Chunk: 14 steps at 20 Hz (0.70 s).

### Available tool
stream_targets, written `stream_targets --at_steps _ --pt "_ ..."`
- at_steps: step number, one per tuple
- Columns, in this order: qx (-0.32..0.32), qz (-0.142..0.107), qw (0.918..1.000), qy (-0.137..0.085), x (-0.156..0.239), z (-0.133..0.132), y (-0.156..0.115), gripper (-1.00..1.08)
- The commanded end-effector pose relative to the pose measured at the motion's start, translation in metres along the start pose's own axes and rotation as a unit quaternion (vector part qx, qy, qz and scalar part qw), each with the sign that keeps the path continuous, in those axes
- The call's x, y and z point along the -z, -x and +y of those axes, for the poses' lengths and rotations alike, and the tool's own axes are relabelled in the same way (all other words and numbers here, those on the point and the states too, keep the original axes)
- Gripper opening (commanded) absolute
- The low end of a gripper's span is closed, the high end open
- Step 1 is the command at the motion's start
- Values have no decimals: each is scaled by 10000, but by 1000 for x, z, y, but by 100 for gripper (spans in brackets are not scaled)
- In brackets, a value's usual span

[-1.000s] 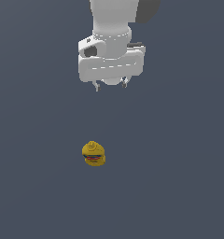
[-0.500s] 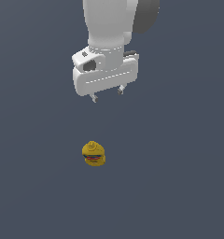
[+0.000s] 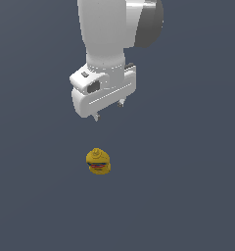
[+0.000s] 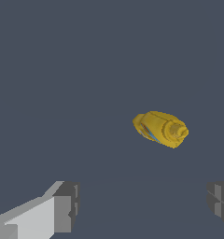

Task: Pick up the object and move it to a goal position.

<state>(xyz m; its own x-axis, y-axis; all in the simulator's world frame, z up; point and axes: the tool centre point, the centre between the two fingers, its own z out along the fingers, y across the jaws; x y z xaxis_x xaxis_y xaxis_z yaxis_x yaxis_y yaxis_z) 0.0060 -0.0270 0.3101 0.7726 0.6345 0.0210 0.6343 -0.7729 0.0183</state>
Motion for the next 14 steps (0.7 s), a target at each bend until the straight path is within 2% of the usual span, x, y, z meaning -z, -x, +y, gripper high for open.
stream_targets --at_steps 1,7,14 --pt "304 -10 9995 -4 -6 7 -3 100" --pt "1012 -32 9949 -19 -20 24 -10 100" --pt "1831 -50 9831 -43 -38 44 -17 100"
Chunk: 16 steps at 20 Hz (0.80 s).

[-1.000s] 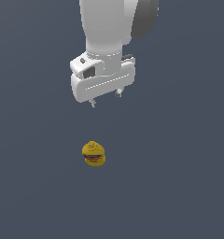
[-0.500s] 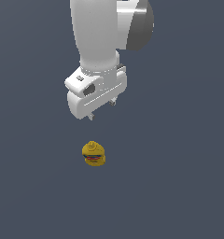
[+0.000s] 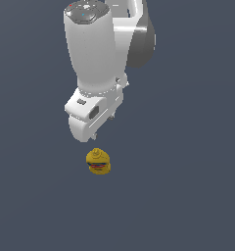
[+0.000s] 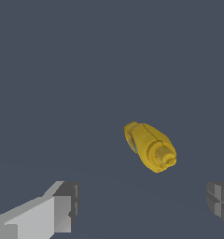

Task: Pick up the object and move it to a goal position.

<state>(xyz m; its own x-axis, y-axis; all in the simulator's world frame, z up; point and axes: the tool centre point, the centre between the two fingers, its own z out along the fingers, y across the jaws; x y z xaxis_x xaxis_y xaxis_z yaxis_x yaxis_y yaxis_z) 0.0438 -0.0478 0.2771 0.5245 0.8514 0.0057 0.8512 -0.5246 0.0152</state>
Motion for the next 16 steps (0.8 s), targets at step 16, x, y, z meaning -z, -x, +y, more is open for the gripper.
stream_targets --at_steps 16 --pt "1878 -14 9822 -64 -46 44 3 100"
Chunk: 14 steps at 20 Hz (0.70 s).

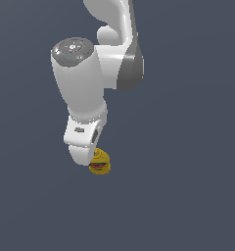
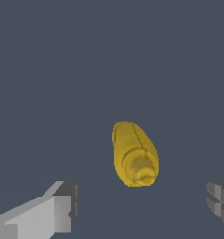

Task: Pick up the object and move it to a goal position.

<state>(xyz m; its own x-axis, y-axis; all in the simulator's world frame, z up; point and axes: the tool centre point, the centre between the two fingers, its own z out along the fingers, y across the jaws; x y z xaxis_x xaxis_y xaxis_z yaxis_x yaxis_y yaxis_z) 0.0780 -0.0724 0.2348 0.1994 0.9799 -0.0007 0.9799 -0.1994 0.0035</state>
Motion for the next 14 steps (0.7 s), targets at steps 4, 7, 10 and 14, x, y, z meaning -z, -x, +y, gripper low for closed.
stream_targets --at_steps 4,7,10,14 --pt "370 3 9993 -10 -9 7 4 100" --pt "486 4 9988 -14 -12 10 5 100" --pt "548 4 9985 -17 -14 11 6 100" --pt "540 4 9985 -19 -15 10 6 100"
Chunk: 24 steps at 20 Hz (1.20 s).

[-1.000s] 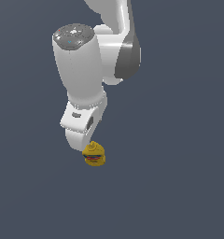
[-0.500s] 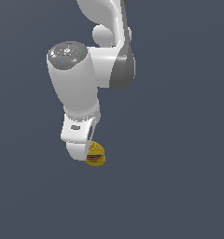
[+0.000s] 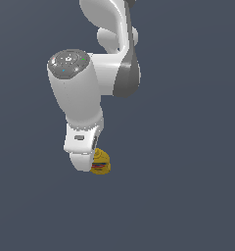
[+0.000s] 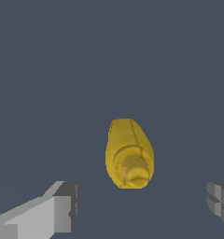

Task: Pick up the object and move it to a goal position.

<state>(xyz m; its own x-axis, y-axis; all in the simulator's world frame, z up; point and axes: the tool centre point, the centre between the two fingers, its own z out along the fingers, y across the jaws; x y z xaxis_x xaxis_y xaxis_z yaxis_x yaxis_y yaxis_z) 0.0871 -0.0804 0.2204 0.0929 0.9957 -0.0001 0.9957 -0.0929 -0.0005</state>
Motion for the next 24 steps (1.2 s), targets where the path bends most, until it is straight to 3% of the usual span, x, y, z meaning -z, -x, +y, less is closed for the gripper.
stream_targets --at_steps 1,12,19,20,24 --pt "1 0 10000 1 -1 0 0 100" --pt "19 1 10000 2 -45 -1 0 100" --pt "21 1 10000 3 -50 0 0 100" --pt "21 1 10000 3 -50 0 0 -100" --pt "21 1 10000 3 -50 0 0 -100"
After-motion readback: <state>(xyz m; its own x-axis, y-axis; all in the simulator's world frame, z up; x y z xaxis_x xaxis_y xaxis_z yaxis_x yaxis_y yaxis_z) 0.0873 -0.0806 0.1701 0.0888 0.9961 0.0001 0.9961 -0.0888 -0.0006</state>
